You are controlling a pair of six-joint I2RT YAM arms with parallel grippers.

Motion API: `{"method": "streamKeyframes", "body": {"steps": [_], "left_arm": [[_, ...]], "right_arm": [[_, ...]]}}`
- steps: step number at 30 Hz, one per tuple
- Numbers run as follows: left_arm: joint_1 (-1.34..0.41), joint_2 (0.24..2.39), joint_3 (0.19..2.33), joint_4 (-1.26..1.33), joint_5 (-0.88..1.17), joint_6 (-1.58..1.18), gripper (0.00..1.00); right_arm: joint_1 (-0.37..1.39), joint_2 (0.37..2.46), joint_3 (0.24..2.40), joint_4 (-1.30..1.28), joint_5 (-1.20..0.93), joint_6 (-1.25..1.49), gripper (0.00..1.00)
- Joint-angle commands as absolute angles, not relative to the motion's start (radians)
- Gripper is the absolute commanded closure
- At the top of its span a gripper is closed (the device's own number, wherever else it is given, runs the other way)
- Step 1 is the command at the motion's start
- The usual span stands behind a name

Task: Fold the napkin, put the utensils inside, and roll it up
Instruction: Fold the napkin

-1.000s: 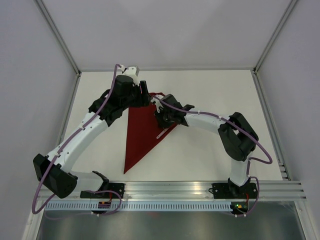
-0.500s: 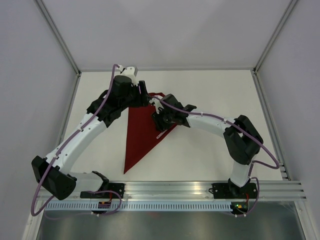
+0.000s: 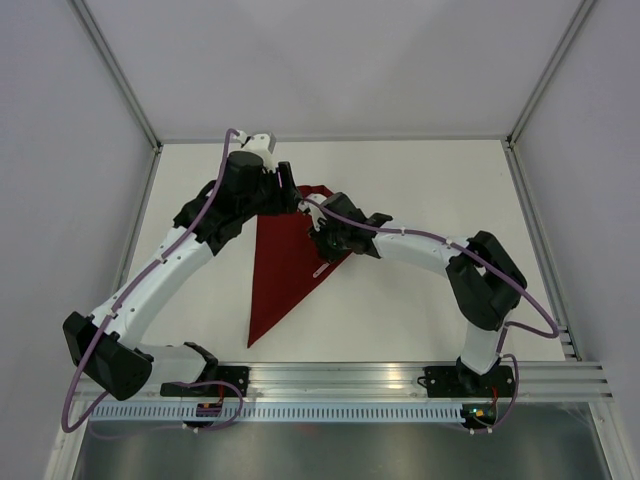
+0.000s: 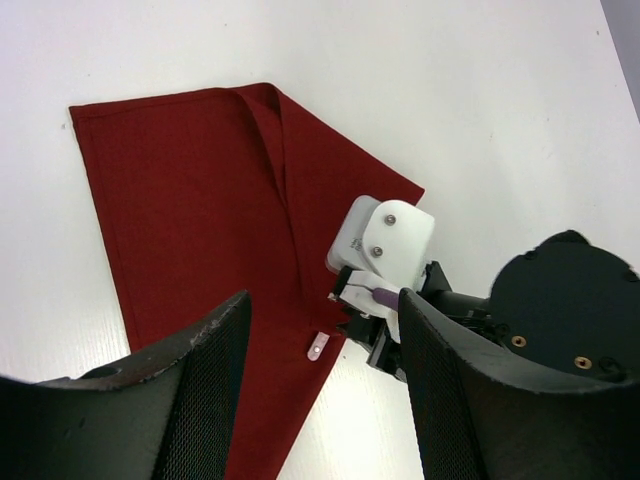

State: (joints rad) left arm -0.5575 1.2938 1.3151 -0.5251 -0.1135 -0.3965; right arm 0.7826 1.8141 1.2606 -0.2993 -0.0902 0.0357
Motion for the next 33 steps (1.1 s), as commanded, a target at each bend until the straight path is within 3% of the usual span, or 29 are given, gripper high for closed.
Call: {"method": "streamKeyframes", "body": {"steps": [1, 21, 33], "left_arm": [[-0.558, 1.273, 1.307, -0.511, -0.086, -0.436, 0.34], [-0.557, 1.282, 1.319, -0.514, -0.086, -0.423, 0.34], [-0.514, 1.198, 1.595, -0.647, -0.123, -0.376, 0.3]], "right_arm": [[0.79, 1.859, 1.275, -0.304, -0.07, 0.025, 0.73], [0.802, 1.914, 1.301, -0.344, -0.092, 0.009, 0.76], [0.88, 1.79, 1.328, -0.331, -0.023, -0.103, 0.71]]}}
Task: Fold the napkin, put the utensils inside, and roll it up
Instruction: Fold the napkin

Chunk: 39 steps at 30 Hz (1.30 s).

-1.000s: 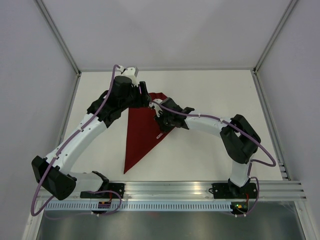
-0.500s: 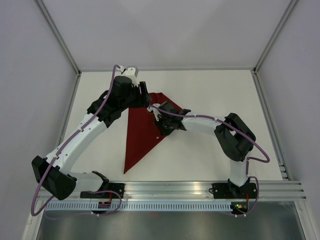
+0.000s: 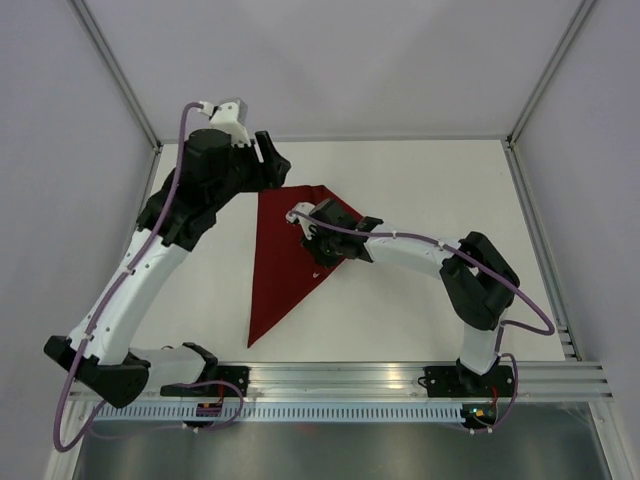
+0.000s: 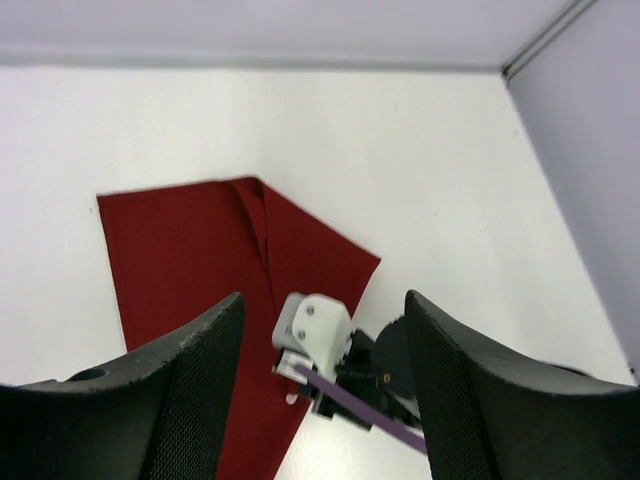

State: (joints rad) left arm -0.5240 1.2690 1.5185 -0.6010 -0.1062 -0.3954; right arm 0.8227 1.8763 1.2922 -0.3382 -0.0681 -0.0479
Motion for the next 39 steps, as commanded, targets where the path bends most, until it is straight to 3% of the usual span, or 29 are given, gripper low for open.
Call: {"method": "streamKeyframes", "body": {"steps": [1, 10, 15, 25, 39], "left_arm": [[-0.511, 1.171, 1.601, -0.661, -0.129, -0.376, 0.29], [-0.505, 1.069, 1.617, -0.727, -0.178, -0.385, 0.26], [-0.505, 1.026, 1.579, -0.736, -0.207, -0.399, 0.26], [-0.505, 0.979, 1.534, -0.742, -0.236, -0.416, 0.26], [-0.505, 0.996, 1.519, -0.741, -0.239, -0.407, 0.26]], "right_arm": [[0.9, 1.78, 1.313, -0.325, -0.014, -0.115, 0.69], [1.233, 1.743, 1.233, -0.184, 0.109, -0.27, 0.51], [1.359, 1.808, 1.256, -0.143, 0.12, -0.32, 0.46], [1.465, 1.91, 1.273, -0.055, 0.182, -0.399, 0.39], [1.519, 2.029, 1.296, 0.06, 0.293, -0.477, 0.37]]}}
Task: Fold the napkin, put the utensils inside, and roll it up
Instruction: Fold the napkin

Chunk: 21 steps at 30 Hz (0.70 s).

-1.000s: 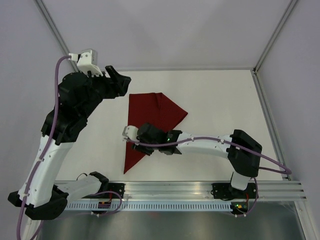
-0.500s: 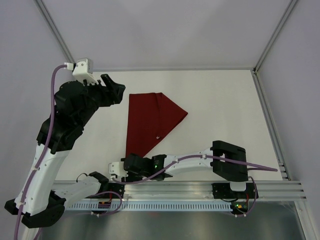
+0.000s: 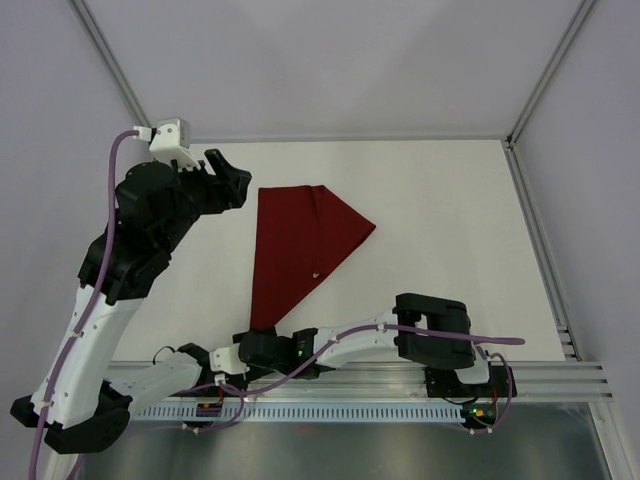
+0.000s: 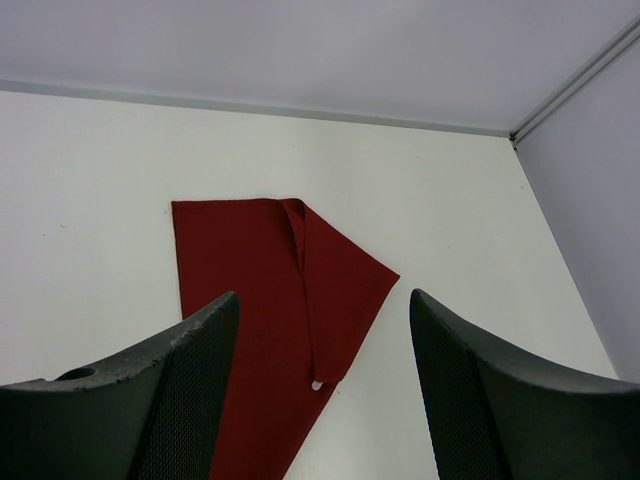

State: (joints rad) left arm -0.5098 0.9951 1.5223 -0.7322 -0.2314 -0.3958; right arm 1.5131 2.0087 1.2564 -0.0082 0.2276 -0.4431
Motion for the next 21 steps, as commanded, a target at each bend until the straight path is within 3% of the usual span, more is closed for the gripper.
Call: {"method": "streamKeyframes", "body": {"steps": [1, 13, 21], "left_arm": [[-0.505, 0.997, 1.517, -0.742, -0.239, -0.407, 0.26], [-0.505, 1.003, 1.511, -0.742, -0.239, -0.387, 0.26], [-0.505, 1.005, 1.508, -0.741, -0.233, -0.376, 0.26]], "right_arm": [[1.519, 2.037, 1.298, 0.069, 0.307, -0.483, 0.37], [1.519, 2.102, 1.319, 0.11, 0.351, -0.515, 0.39], [1.516, 2.121, 1.327, 0.1, 0.35, -0.515, 0.54]]}}
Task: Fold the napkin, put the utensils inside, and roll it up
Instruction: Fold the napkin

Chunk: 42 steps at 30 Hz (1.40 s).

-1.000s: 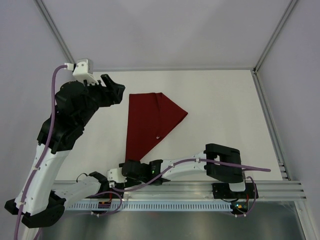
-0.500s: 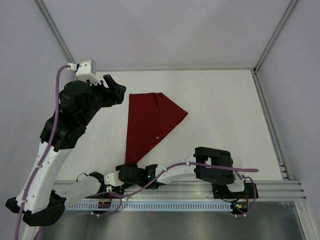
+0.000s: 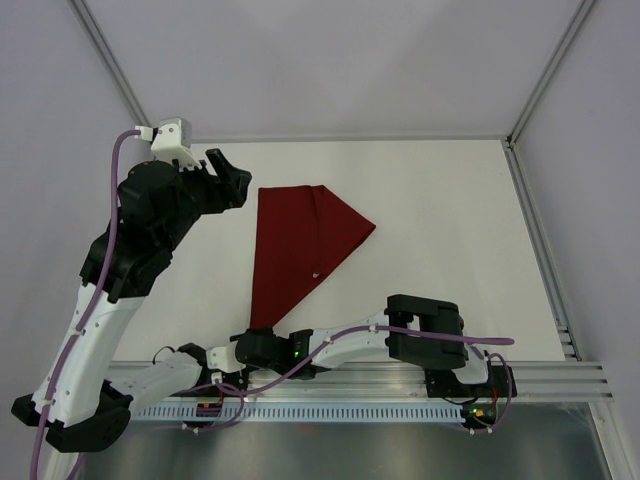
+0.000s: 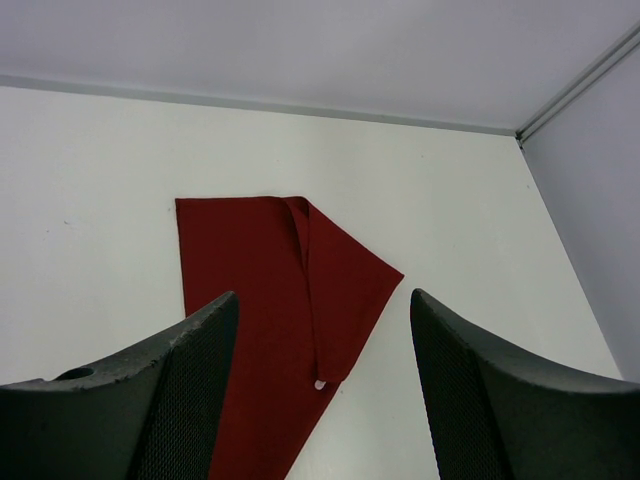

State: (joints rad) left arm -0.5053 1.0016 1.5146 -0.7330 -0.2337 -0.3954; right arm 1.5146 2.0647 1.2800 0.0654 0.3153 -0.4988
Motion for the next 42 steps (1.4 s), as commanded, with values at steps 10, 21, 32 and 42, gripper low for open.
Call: {"method": "streamKeyframes", "body": {"steps": [10, 21, 32, 42], "left_arm": [[-0.505, 0.993, 1.491, -0.726, -0.238, -0.379, 0.26], [-0.505, 0.994, 1.482, -0.719, -0.241, -0.38, 0.26], [-0.505, 0.996, 1.467, -0.709, -0.244, -0.387, 0.26], [-0.505, 1.014, 1.474, -0.698, -0.23, -0.385, 0.26]], "right_arm": [[1.482, 2.114, 1.322, 0.094, 0.31, -0.466, 0.82], [1.456, 2.057, 1.307, 0.114, 0.314, -0.434, 0.92], [1.396, 2.016, 1.345, 0.066, 0.282, -0.368, 0.95], [1.344, 1.93, 1.356, 0.012, 0.268, -0.318, 0.97]]}}
